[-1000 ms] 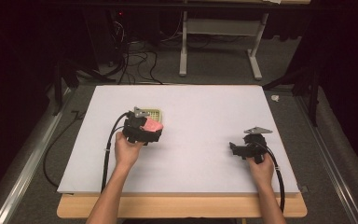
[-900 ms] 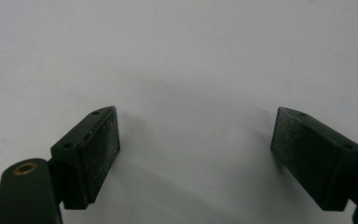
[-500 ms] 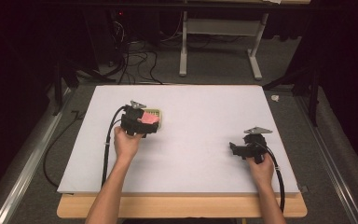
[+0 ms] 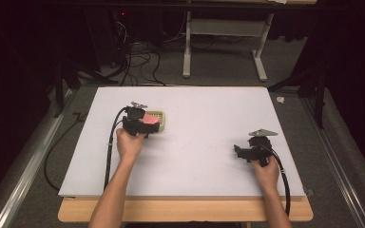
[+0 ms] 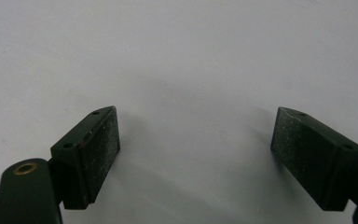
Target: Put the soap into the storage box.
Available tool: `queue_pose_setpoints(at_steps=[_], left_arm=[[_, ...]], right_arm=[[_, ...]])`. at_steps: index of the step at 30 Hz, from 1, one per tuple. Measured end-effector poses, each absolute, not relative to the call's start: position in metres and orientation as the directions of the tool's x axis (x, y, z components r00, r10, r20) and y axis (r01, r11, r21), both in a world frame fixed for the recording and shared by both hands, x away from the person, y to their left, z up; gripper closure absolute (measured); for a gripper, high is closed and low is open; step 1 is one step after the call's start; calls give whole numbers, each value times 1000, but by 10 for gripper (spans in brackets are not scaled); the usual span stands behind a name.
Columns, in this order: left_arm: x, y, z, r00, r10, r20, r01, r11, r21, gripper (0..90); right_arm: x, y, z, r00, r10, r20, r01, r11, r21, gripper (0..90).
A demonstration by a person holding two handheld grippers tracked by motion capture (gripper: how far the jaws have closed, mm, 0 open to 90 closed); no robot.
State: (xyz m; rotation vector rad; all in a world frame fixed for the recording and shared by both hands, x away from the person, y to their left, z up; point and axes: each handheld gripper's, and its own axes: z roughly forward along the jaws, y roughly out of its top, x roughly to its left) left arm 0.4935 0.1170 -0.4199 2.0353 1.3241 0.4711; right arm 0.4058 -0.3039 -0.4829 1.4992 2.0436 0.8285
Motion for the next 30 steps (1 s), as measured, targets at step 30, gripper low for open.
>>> queue_pose_setpoints(at_steps=[30], left_arm=[[527, 112, -444, 314, 948, -43, 727, -211, 653, 137]], right_arm=[[406, -304, -483, -292, 956, -21, 672, 221, 707, 161]])
